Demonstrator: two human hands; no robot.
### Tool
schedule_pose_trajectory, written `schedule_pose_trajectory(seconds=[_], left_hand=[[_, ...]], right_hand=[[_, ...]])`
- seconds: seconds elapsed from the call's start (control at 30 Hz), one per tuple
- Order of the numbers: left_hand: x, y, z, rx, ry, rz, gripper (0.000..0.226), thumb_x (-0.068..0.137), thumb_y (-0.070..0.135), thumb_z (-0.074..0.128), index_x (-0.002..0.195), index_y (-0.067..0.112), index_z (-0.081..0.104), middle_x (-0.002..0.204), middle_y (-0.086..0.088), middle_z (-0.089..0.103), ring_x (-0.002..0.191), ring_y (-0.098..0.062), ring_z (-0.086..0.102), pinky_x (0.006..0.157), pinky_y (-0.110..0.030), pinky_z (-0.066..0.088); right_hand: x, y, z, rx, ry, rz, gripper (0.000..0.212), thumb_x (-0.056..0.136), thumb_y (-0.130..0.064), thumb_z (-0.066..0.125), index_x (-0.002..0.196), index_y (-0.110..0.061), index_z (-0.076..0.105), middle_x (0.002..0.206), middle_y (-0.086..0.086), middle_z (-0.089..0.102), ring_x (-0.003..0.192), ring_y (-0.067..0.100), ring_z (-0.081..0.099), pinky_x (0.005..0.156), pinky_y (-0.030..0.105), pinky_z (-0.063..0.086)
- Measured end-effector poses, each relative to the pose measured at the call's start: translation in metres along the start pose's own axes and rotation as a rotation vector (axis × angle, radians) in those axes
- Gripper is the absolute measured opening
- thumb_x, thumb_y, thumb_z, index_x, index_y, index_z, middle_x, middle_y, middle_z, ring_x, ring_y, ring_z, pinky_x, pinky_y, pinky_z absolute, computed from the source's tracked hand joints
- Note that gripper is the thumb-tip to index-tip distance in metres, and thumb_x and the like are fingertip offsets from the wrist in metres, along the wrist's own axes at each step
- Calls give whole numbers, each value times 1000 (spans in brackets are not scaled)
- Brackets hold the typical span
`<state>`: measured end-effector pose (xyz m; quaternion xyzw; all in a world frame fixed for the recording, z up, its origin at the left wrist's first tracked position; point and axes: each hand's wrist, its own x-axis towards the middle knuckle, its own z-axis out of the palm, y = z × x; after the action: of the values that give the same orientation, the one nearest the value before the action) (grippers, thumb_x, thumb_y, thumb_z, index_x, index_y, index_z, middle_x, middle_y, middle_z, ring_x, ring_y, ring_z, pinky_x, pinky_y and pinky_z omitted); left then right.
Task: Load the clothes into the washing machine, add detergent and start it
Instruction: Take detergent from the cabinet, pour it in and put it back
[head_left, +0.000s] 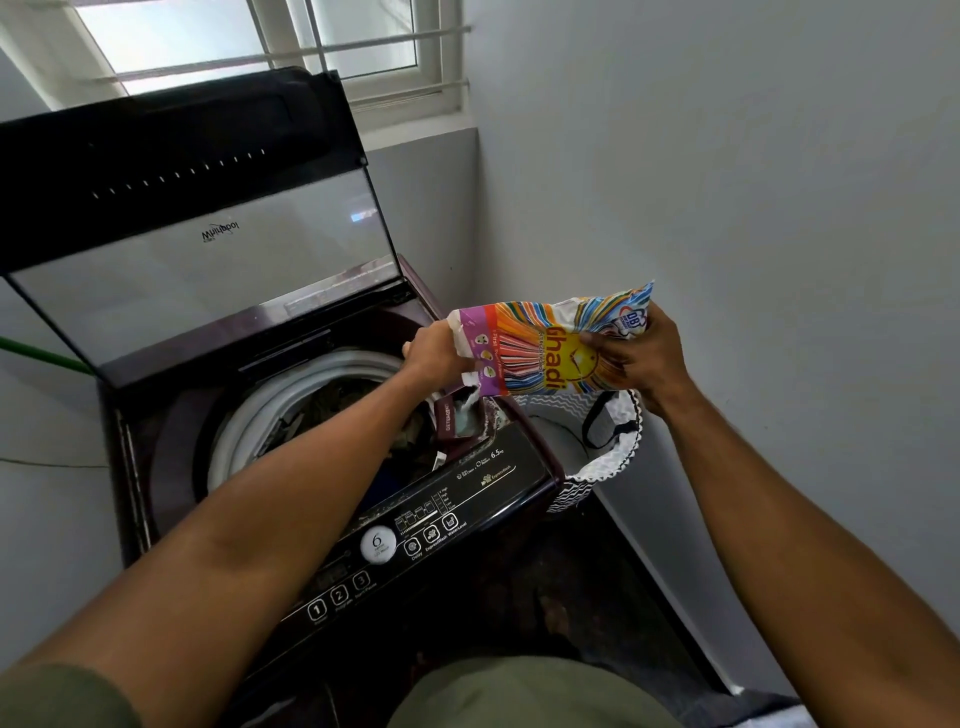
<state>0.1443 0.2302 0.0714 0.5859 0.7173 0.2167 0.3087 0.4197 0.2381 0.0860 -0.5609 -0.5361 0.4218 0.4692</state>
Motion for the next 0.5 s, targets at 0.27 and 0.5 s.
schedule_pose_trajectory(seconds=[0.27,0.5], left_hand=[[1,2,-2,57,23,-6,32,79,40,80,101,18,71,103,-2,72,97,-15,56,109,-58,33],[-1,7,-8,-27,-13,31,31,71,36,87,95,22,73,92,5,72,96,-22,66,98,-53,47]], right_hand=[[4,-1,6,26,4,-4,52,61,-17,94,107,-8,70,100,5,76,92,23,74,86,47,59],[3,0,1,90,-1,26,51,63,-14,93,108,-5,70,101,7,76,93,25,74,84,43,60]])
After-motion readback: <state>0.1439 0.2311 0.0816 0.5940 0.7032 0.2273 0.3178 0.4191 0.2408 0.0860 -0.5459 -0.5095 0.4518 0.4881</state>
